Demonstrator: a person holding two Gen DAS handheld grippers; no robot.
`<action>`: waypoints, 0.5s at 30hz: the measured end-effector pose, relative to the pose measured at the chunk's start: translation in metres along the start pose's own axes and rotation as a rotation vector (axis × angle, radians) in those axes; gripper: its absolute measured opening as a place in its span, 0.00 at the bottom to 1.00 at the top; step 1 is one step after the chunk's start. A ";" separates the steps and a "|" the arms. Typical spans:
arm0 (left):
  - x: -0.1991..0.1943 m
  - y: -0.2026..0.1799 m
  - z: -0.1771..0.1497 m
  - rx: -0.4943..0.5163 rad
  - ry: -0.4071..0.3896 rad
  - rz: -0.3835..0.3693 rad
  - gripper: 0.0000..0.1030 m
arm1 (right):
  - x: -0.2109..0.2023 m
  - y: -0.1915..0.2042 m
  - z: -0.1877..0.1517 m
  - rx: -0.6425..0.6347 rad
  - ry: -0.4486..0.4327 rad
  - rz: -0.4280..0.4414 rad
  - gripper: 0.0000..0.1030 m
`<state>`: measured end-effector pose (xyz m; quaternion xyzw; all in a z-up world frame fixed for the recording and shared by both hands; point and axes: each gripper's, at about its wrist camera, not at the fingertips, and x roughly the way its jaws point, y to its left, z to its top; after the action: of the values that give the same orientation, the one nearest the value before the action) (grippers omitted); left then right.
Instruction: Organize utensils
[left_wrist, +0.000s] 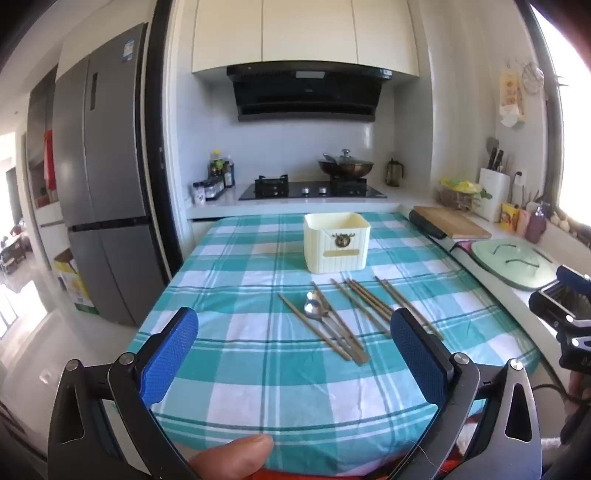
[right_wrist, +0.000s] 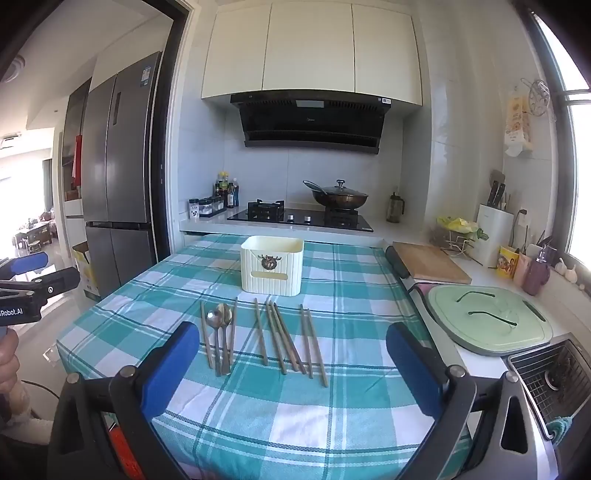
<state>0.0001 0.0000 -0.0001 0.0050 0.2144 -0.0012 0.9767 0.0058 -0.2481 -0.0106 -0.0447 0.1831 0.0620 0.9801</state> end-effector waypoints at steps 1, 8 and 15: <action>0.000 0.000 0.000 0.000 0.001 -0.001 1.00 | 0.000 0.000 0.000 0.001 0.000 0.001 1.00; 0.002 -0.005 -0.003 -0.001 0.010 0.001 1.00 | 0.005 -0.004 0.004 -0.006 0.017 0.000 1.00; -0.002 -0.002 0.000 0.000 0.013 0.002 1.00 | 0.001 0.001 0.003 0.002 0.007 0.004 1.00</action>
<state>-0.0021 -0.0022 0.0008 0.0051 0.2208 -0.0001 0.9753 0.0072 -0.2467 -0.0084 -0.0435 0.1867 0.0634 0.9794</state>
